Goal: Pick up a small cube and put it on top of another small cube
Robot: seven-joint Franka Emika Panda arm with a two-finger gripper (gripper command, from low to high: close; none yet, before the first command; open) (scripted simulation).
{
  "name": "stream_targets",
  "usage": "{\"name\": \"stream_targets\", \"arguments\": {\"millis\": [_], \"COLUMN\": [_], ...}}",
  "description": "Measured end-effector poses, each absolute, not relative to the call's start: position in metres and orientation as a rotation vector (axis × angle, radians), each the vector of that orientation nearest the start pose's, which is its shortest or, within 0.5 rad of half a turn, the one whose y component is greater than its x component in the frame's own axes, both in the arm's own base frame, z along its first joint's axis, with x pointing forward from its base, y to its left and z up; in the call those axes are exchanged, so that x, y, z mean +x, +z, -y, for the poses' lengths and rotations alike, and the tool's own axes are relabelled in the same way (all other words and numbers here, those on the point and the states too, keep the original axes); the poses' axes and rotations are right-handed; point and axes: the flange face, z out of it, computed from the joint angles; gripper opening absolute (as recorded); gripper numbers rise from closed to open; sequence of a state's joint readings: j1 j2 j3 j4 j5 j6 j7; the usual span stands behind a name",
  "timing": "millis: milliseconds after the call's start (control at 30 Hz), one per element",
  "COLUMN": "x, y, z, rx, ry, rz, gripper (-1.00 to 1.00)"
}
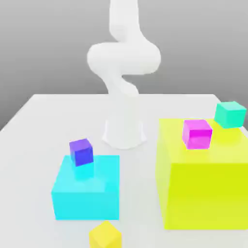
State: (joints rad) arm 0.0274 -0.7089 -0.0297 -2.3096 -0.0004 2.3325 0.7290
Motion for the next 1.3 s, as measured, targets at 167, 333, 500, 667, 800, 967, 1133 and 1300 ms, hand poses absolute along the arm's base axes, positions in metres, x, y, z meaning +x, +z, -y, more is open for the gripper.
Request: {"name": "stream_targets", "arguments": {"millis": [167,333,500,667,800,967,1133,1300], "x": [0.440,0.481,0.506,0.513,0.506,0.496,0.494,0.494], "y": [0.598,0.512,0.421,0.328,0.255,0.175,0.138,0.138], "z": [0.012,0.018,0.023,0.030,0.037,0.043,0.044,0.044], "rx": [-2.692,-2.832,-2.951,-3.047,-3.107,-3.141,-3.141,-3.141], "ry": [-0.800,-0.637,-0.464,-0.281,-0.127,-0.007,0.000,0.002], "rz": [-0.825,-0.675,-0.512,-0.339,-0.190,-0.073,-0.069,-0.068], "gripper": [0.00,0.00,0.00,0.00,0.00,0.00,-1.00,-1.00]}}
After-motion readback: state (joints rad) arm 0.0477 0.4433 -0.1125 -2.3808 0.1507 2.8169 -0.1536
